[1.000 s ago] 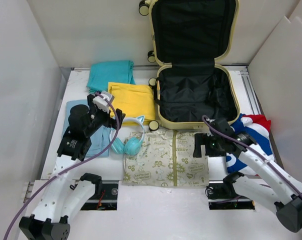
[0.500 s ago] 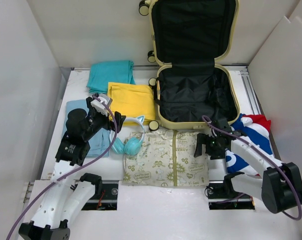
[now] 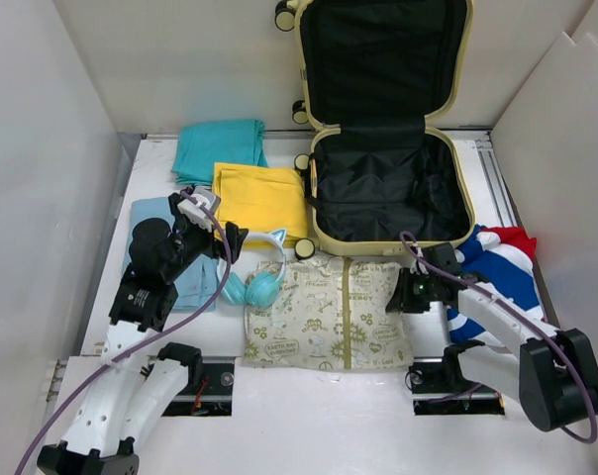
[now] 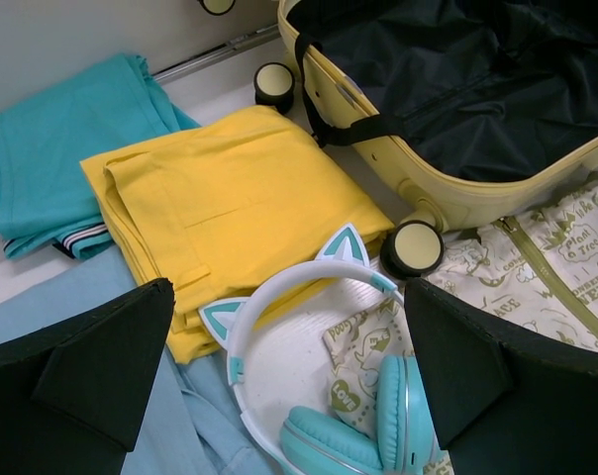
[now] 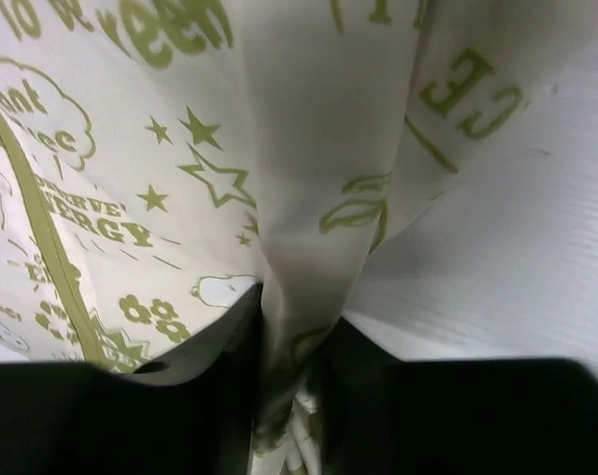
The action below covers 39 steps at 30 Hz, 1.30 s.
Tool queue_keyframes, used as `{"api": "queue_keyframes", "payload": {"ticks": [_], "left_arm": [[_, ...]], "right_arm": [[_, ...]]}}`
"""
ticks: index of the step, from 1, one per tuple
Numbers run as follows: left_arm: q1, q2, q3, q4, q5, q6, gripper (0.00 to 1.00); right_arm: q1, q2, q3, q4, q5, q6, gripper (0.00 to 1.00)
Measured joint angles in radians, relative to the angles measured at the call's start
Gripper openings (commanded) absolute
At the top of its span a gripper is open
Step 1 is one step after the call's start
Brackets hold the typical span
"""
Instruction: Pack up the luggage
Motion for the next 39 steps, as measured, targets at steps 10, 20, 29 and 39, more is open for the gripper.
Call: {"api": "queue_keyframes", "payload": {"ticks": [10, 20, 29, 39], "left_arm": [[0.000, -0.019, -0.011, 0.021, -0.008, 0.006, 1.00], [0.000, -0.019, -0.019, 0.043, -0.030, 0.011, 1.00], [0.000, -0.019, -0.019, 0.061, -0.061, 0.031, 1.00], [0.000, -0.019, -0.019, 0.074, -0.089, 0.053, 1.00]], "right_arm": [[0.022, -0.161, -0.043, -0.027, -0.035, 0.022, 0.00], [0.254, -0.250, 0.214, -0.288, 0.086, 0.074, 0.00], [0.430, -0.032, 0.555, -0.499, 0.259, 0.068, 0.00], [0.520, 0.206, 1.025, -0.760, 0.474, -0.086, 0.00]]}}
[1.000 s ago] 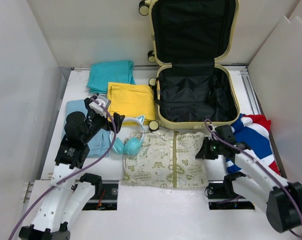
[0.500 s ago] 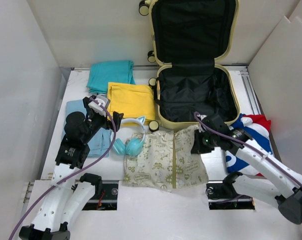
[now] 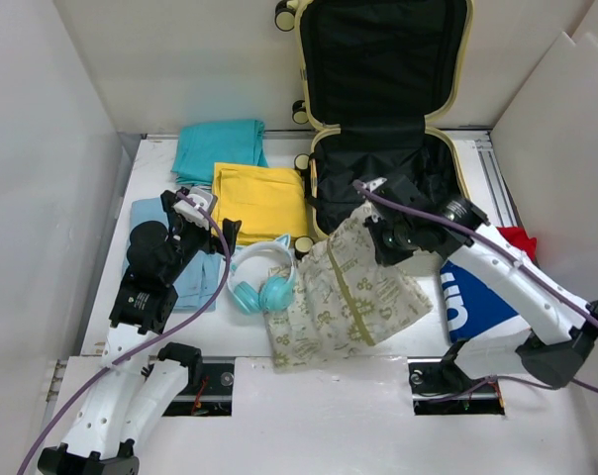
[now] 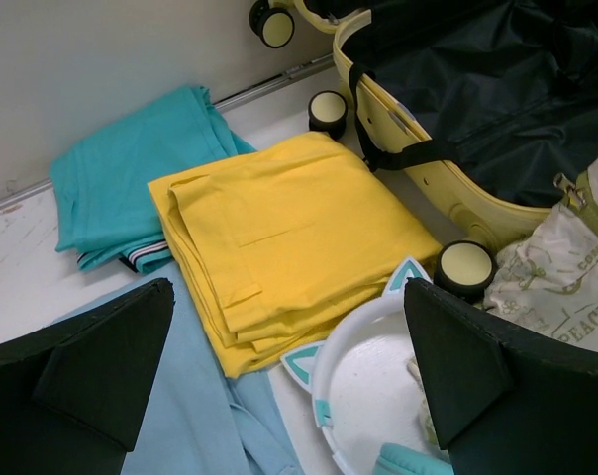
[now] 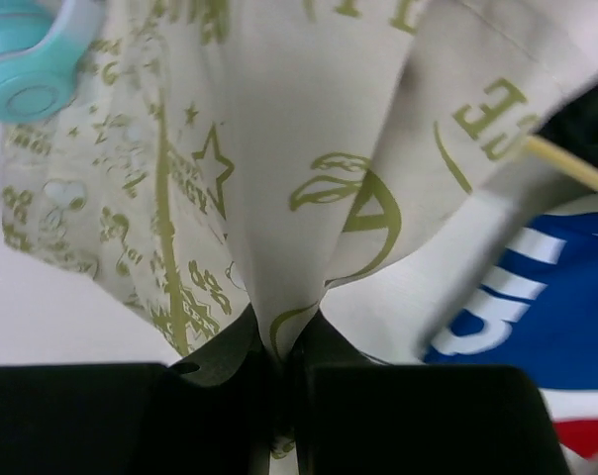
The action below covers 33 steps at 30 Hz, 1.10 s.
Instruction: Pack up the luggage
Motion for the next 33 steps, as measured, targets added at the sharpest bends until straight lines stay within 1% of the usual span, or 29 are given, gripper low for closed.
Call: {"api": "queue_keyframes", "payload": {"ticks": [3, 7, 10, 13, 18, 20, 22, 25, 29, 33], "left_arm": [[0.000, 0.000, 0.000, 0.003, -0.006, 0.006, 1.00], [0.000, 0.003, 0.000, 0.007, -0.017, 0.018, 1.00], [0.000, 0.003, 0.000, 0.007, -0.024, 0.024, 1.00], [0.000, 0.003, 0.000, 0.008, -0.027, 0.027, 1.00], [0.000, 0.004, 0.000, 0.009, -0.037, 0.037, 1.00], [0.000, 0.010, 0.000, 0.009, -0.044, 0.042, 1.00], [0.000, 0.019, 0.000, 0.009, -0.050, 0.047, 1.00], [0.000, 0.039, 0.000, 0.008, -0.056, 0.055, 1.00], [0.000, 0.067, 0.000, 0.009, -0.069, 0.070, 1.00], [0.000, 0.100, 0.000, 0.009, -0.075, 0.079, 1.00]], "right_arm": [[0.000, 0.084, 0.149, -0.075, 0.104, -0.064, 0.00], [0.000, 0.184, 0.319, -0.105, 0.232, -0.163, 0.00], [-0.021, 0.224, 0.370, -0.088, 0.290, -0.263, 0.00], [-0.104, 0.262, 0.399, -0.044, 0.296, -0.361, 0.00], [-0.302, 0.386, 0.523, 0.076, 0.235, -0.496, 0.00], [-0.380, 0.465, 0.607, 0.120, 0.194, -0.536, 0.00], [-0.431, 0.521, 0.663, 0.144, 0.148, -0.553, 0.00], [-0.525, 0.621, 0.735, 0.189, 0.058, -0.560, 0.00], [-0.617, 0.729, 0.780, 0.248, -0.033, -0.541, 0.00], [-0.692, 0.830, 0.828, 0.315, -0.117, -0.457, 0.00]]}}
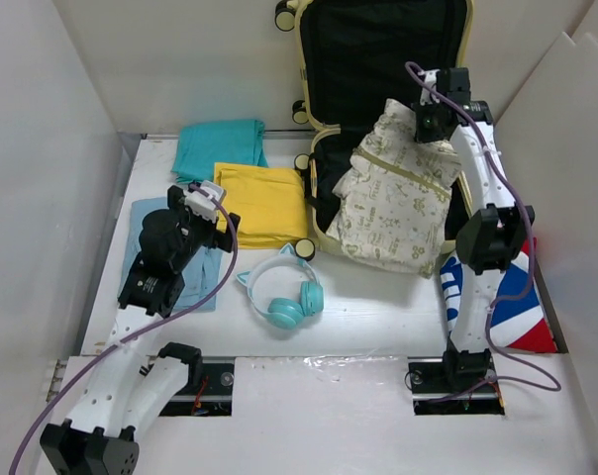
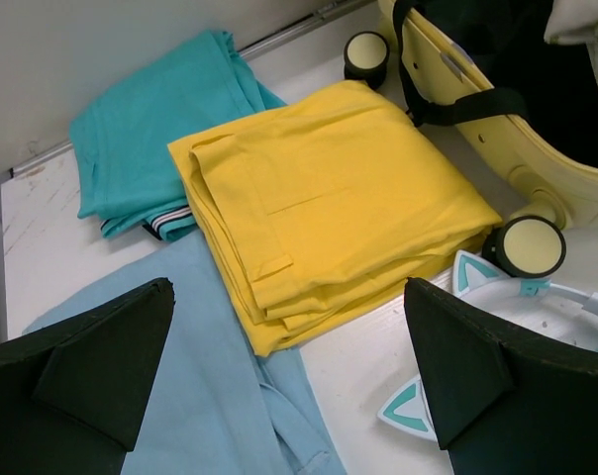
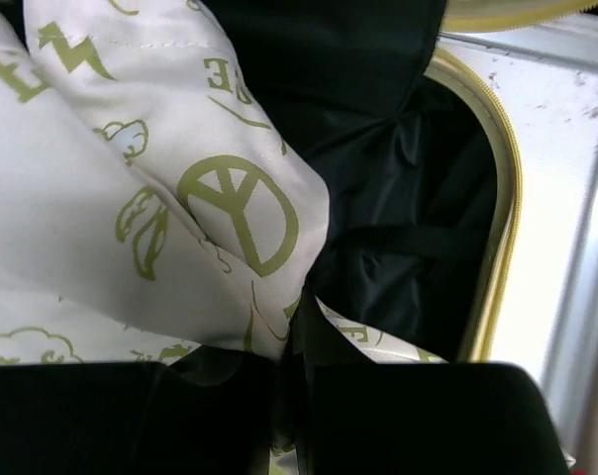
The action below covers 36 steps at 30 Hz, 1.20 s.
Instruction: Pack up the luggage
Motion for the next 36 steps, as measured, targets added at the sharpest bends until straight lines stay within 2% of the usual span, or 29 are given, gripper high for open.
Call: {"api": "queue_keyframes", "payload": {"ticks": [5, 12, 14, 15, 20, 21, 22, 23, 24, 26, 27, 33, 36], "left_arm": [[0.003, 0.048, 0.000, 0.000, -0.003, 0.009, 1.00], [0.016, 0.075, 0.000, 0.000, -0.004, 0.011, 1.00], [0.018, 0.075, 0.000, 0.000, -0.004, 0.011, 1.00], [0.018, 0.075, 0.000, 0.000, -0.004, 0.011, 1.00], [0.020, 0.075, 0.000, 0.000, -0.002, 0.011, 1.00], [0.020, 0.075, 0.000, 0.000, -0.001, 0.011, 1.00], [0.020, 0.074, 0.000, 0.000, 0.000, 0.010, 1.00], [0.020, 0.073, 0.000, 0.000, 0.002, 0.009, 1.00], [0.020, 0.072, 0.000, 0.001, 0.003, 0.009, 1.00], [0.020, 0.071, 0.000, 0.001, 0.006, 0.008, 1.00], [0.020, 0.071, 0.000, 0.001, 0.007, 0.008, 1.00], [0.021, 0.064, 0.000, 0.000, 0.019, 0.008, 1.00], [0.021, 0.055, 0.000, -0.002, 0.027, 0.008, 1.00]], "right_arm": [[-0.115, 0.097, 0.000, 0.126, -0.074, 0.194, 0.00], [-0.186, 0.111, -0.142, 0.271, -0.030, 0.453, 0.00], [-0.178, 0.111, -0.167, 0.277, 0.010, 0.492, 0.02], [-0.171, 0.111, -0.167, 0.274, 0.030, 0.498, 0.08], [-0.131, 0.113, -0.091, 0.204, 0.143, 0.465, 0.01], [-0.126, 0.113, -0.073, 0.192, 0.154, 0.459, 0.11], [-0.119, 0.110, -0.062, 0.188, 0.156, 0.453, 0.27], [-0.118, 0.107, -0.061, 0.187, 0.154, 0.449, 0.48], [-0.118, 0.104, -0.066, 0.188, 0.153, 0.436, 0.80], [-0.125, 0.102, -0.071, 0.180, 0.161, 0.397, 0.95], [-0.126, 0.102, -0.071, 0.172, 0.174, 0.376, 1.00], [-0.076, 0.084, 0.005, 0.100, 0.410, 0.166, 1.00], [0.013, -0.014, -0.035, 0.098, 0.417, 0.057, 1.00]]}}
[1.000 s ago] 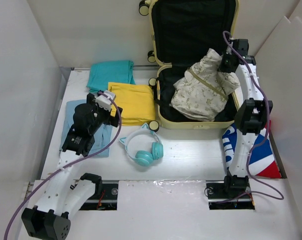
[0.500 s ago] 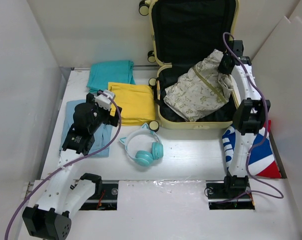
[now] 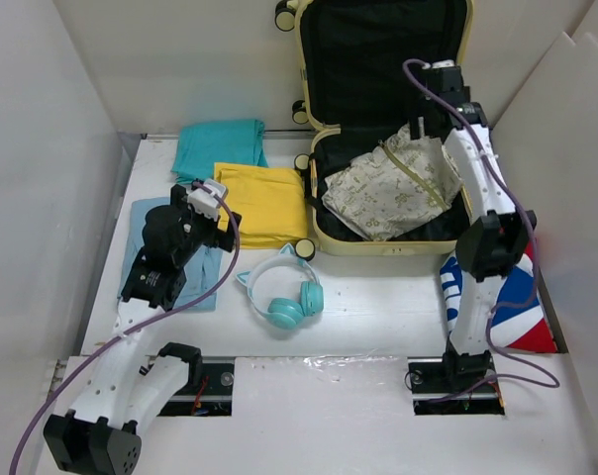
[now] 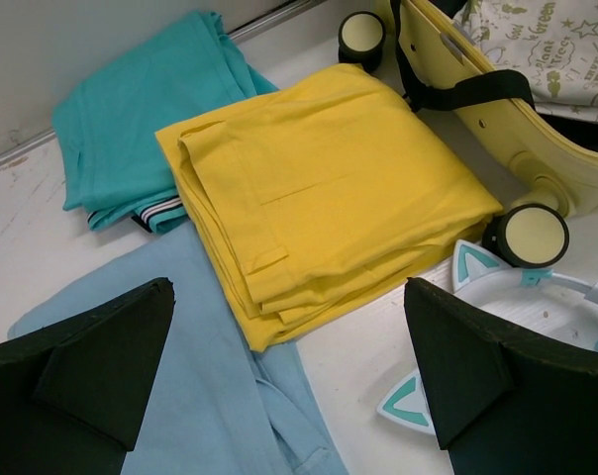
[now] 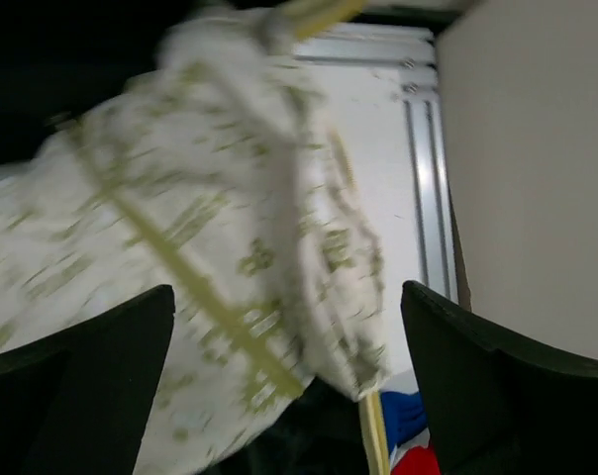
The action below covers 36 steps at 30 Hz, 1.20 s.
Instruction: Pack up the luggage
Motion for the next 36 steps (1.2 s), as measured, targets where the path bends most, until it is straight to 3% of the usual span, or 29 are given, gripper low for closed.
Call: {"api": "queue_keyframes", "payload": {"ticks": [5, 9, 15, 22, 26, 27, 31, 32, 36], "left_arm": [[0.000, -0.016, 0.000, -0.002, 0.005, 0.000, 1.00], [0.000, -0.024, 0.000, -0.005, 0.006, 0.000, 1.00], [0.000, -0.035, 0.000, -0.018, 0.010, -0.007, 1.00], [0.000, -0.068, -0.005, -0.027, 0.011, -0.008, 1.00], [0.000, -0.070, -0.015, -0.029, 0.008, -0.009, 1.00], [0.000, -0.069, -0.018, -0.027, 0.007, -0.009, 1.00], [0.000, -0.069, -0.030, -0.027, 0.001, -0.010, 1.00], [0.000, -0.070, -0.031, -0.028, -0.001, -0.010, 1.00], [0.000, -0.072, -0.033, -0.027, -0.010, -0.010, 1.00]], "right_arm": [[0.249, -0.225, -0.240, -0.003, -0.161, -0.115, 1.00], [0.391, -0.211, -0.386, 0.000, -0.250, -0.134, 1.00], [0.369, -0.071, -0.528, 0.008, -0.328, -0.115, 1.00], [0.345, -0.050, -0.594, 0.048, -0.378, -0.084, 0.95], [0.361, -0.013, -0.591, 0.087, -0.340, -0.049, 0.62], [0.364, -0.010, -0.586, 0.092, -0.330, -0.036, 0.45], [0.361, -0.003, -0.557, 0.104, -0.316, 0.017, 0.05], [0.357, 0.001, -0.548, 0.106, -0.323, 0.029, 0.00], [0.344, 0.024, -0.505, 0.101, -0.371, 0.066, 0.00]]}}
